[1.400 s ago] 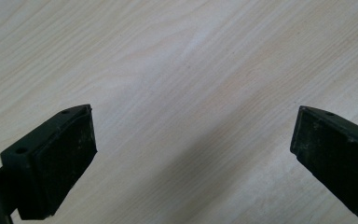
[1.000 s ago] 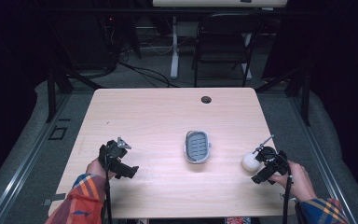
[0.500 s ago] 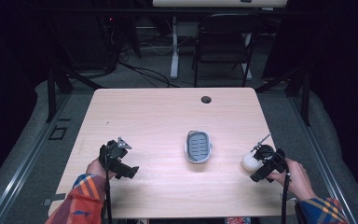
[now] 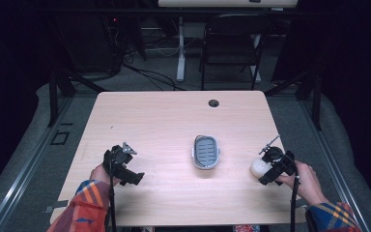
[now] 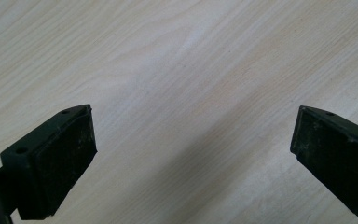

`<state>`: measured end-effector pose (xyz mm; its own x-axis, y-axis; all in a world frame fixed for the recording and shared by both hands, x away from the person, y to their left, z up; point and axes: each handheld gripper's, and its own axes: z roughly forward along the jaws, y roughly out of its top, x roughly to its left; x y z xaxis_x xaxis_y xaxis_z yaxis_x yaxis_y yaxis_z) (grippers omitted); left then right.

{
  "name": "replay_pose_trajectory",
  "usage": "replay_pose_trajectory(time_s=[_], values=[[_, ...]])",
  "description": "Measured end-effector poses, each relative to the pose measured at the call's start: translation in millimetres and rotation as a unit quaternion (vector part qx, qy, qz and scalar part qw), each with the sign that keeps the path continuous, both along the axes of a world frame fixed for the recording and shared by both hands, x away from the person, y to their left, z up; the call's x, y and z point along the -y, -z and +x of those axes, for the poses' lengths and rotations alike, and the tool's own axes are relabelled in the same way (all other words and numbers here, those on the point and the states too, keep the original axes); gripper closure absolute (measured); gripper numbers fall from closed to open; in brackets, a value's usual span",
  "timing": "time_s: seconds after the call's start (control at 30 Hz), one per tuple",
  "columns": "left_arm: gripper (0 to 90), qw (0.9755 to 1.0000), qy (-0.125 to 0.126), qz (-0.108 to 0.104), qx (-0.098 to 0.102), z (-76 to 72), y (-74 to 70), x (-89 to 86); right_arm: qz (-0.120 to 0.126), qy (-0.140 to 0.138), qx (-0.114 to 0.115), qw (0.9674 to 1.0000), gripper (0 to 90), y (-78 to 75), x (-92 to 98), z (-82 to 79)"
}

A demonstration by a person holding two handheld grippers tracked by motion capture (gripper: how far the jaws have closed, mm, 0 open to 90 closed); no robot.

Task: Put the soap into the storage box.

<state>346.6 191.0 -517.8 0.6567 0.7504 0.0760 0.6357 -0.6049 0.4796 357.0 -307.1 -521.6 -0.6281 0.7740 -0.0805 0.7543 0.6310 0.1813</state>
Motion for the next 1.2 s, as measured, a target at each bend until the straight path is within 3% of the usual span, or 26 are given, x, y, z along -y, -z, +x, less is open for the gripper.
replay_pose_trajectory(time_s=[0.2,0.23,0.47,0.5,0.53,0.57,0.7,0.87,0.93,1.0,1.03,1.1,1.2], values=[[0.1,1.0000,0.003,-0.006,0.000,0.1,0.1,-0.4,0.015,0.010,0.002,0.9998,0.0,4.0,-2.6,4.7],[0.1,1.0000,0.003,-0.006,-0.001,0.3,0.3,-0.3,0.007,0.000,-0.012,0.9999,0.0,2.4,-2.7,9.0],[0.1,1.0000,0.004,-0.004,-0.002,0.3,0.4,0.0,0.020,0.006,-0.020,0.9996,1.4,5.5,-5.8,15.7],[0.1,1.0000,0.004,-0.005,-0.002,0.3,0.5,0.0,0.023,-0.008,-0.036,0.9991,0.8,4.4,-4.8,19.5],[0.1,1.0000,0.004,-0.004,-0.003,0.3,0.4,-0.1,0.015,-0.003,-0.029,0.9995,1.6,3.9,-6.3,19.4],[0.1,1.0000,0.004,-0.004,-0.002,0.3,0.5,-0.1,0.026,0.002,-0.023,0.9994,2.2,5.7,-7.0,19.9],[0.1,1.0000,0.004,-0.005,-0.002,0.2,0.4,-0.1,0.012,-0.017,-0.047,0.9987,0.9,6.1,-8.9,27.9],[0.0,1.0000,0.004,-0.005,-0.006,0.2,0.8,0.1,0.029,-0.008,-0.042,0.9987,0.5,9.9,-11.3,31.6],[0.0,1.0000,0.004,-0.005,-0.006,0.1,0.8,0.2,0.025,-0.009,-0.043,0.9987,0.3,9.7,-11.7,32.5],[0.0,1.0000,0.004,-0.005,-0.006,0.0,0.8,0.1,0.000,-0.026,-0.060,0.9979,0.9,6.9,-11.8,38.1],[0.0,1.0000,0.003,-0.005,-0.005,0.0,0.8,0.1,0.012,-0.018,-0.055,0.9983,0.1,8.8,-12.7,38.4],[0.0,1.0000,0.004,-0.005,-0.006,0.2,0.9,0.1,0.004,-0.023,-0.059,0.9979,0.0,7.8,-12.7,39.9],[0.0,1.0000,0.005,-0.004,-0.008,0.3,1.2,0.2,0.011,-0.021,-0.057,0.9981,0.0,7.9,-14.0,41.2]])
